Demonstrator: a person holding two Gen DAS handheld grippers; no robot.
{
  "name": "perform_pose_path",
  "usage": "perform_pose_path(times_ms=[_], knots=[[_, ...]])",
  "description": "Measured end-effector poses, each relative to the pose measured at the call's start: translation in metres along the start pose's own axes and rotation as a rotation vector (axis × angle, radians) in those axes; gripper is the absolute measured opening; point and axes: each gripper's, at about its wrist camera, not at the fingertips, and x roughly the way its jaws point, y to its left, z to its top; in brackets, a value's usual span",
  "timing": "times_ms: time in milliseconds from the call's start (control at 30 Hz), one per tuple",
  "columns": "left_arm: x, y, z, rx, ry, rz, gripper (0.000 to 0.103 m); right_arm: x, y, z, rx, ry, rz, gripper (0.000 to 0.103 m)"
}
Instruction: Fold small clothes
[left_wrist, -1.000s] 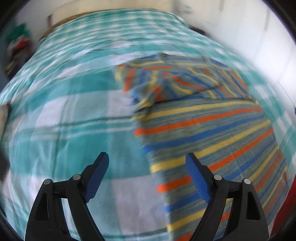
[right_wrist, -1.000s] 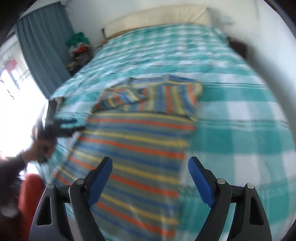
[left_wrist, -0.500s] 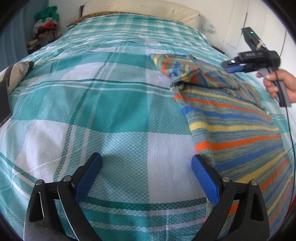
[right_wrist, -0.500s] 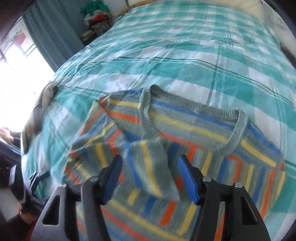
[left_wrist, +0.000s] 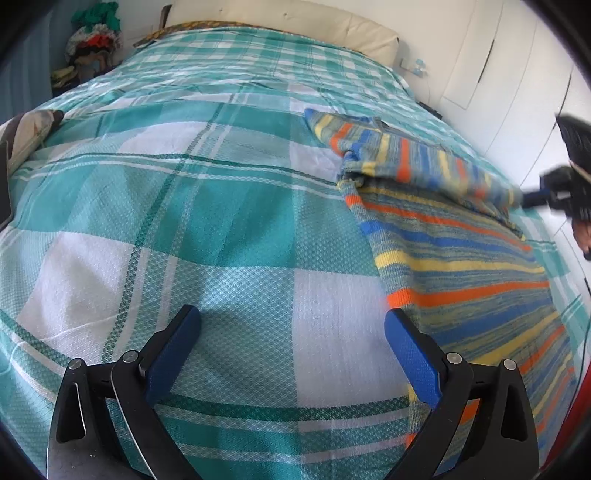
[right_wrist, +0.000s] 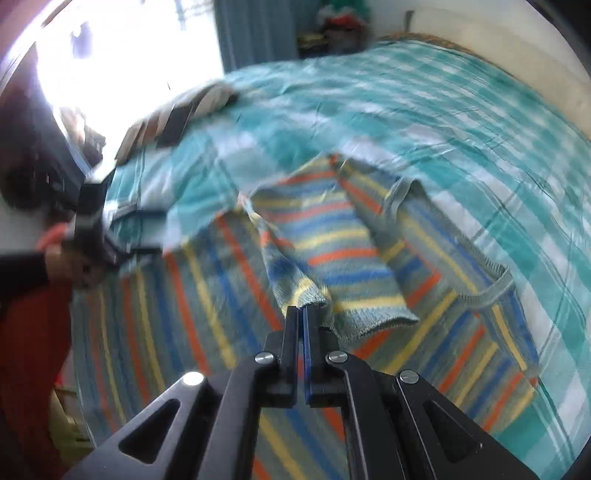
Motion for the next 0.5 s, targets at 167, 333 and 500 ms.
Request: perform_pose_path(times_ms=[167,333,500], knots=[[0.002,-0.002,0.000,0.013,0.002,0.017,0.099,0.007,-0.007,-0.046,0.116,0.044,-0.053,0.059],[0.002,-0.002,0.000,0.019,0.002,0.025,0.100,0.020,-0.086,-0.051,0.646,-0.057,0.002,0.048],[0.003,-0.002,0.000,0.017,0.001,0.020,0.100,0.054,-0.107,-0.041,0.797,-0.010,0.110,0.021]])
